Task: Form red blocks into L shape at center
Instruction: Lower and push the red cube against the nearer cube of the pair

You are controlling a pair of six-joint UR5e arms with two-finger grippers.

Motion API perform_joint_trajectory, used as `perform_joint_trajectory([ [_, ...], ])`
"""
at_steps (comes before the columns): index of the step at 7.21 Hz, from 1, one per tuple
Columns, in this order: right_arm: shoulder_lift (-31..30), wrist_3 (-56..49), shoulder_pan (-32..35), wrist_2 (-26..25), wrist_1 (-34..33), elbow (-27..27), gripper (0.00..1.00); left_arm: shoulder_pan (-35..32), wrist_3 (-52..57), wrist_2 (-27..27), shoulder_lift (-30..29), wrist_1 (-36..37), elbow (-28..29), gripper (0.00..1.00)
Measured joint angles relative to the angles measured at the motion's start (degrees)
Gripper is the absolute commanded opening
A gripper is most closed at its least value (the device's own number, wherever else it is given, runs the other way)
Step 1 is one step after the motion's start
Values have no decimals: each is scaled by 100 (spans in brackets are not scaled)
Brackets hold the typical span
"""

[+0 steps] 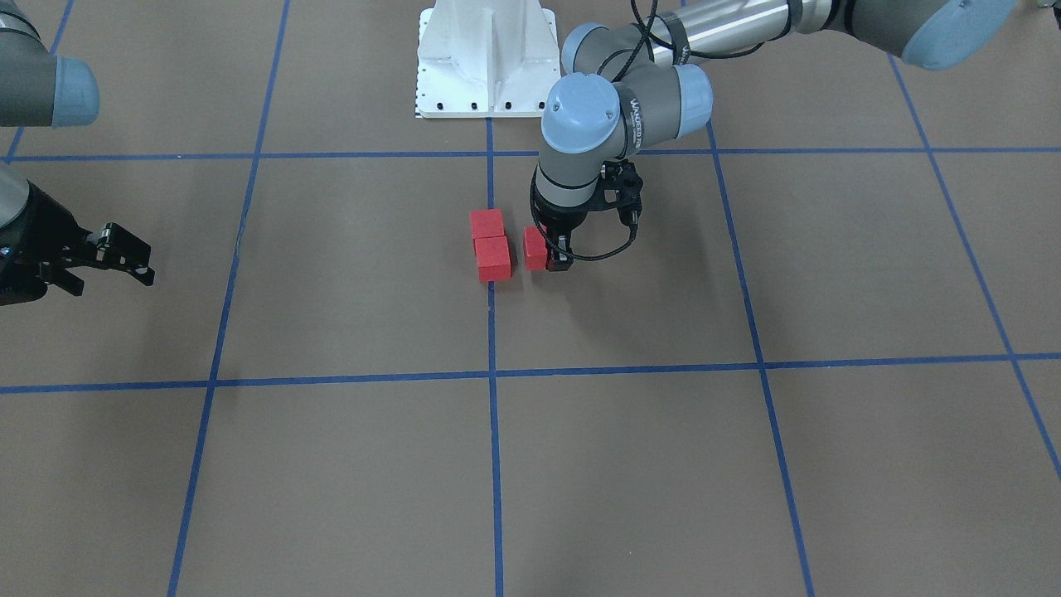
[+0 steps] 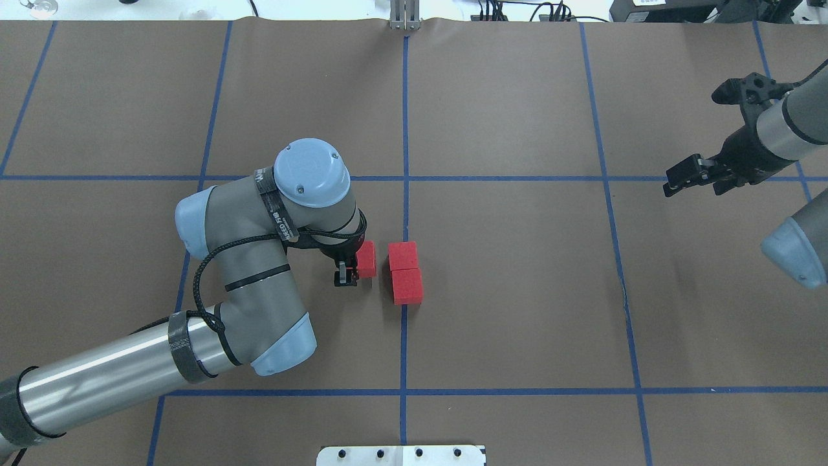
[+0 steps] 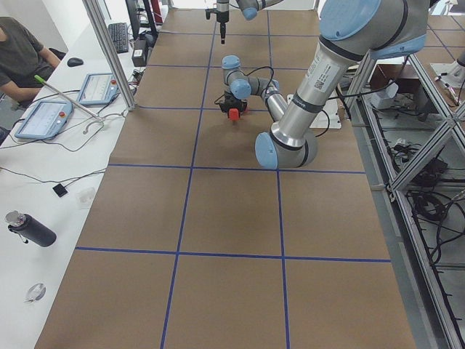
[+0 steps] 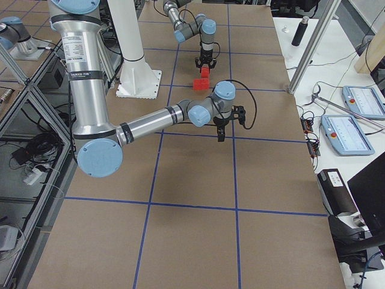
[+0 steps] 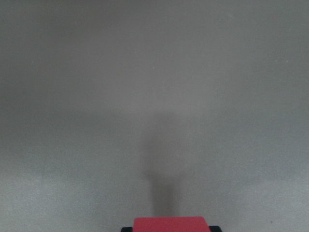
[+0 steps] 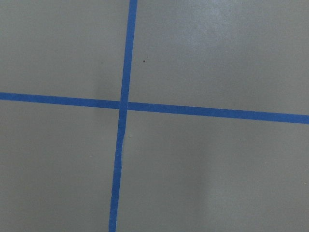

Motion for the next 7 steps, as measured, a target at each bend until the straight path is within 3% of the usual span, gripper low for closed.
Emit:
perform_joint_trajectory([
  [7, 0, -1, 2, 0, -6, 5, 100, 29, -404, 16, -76, -324, 146, 0],
])
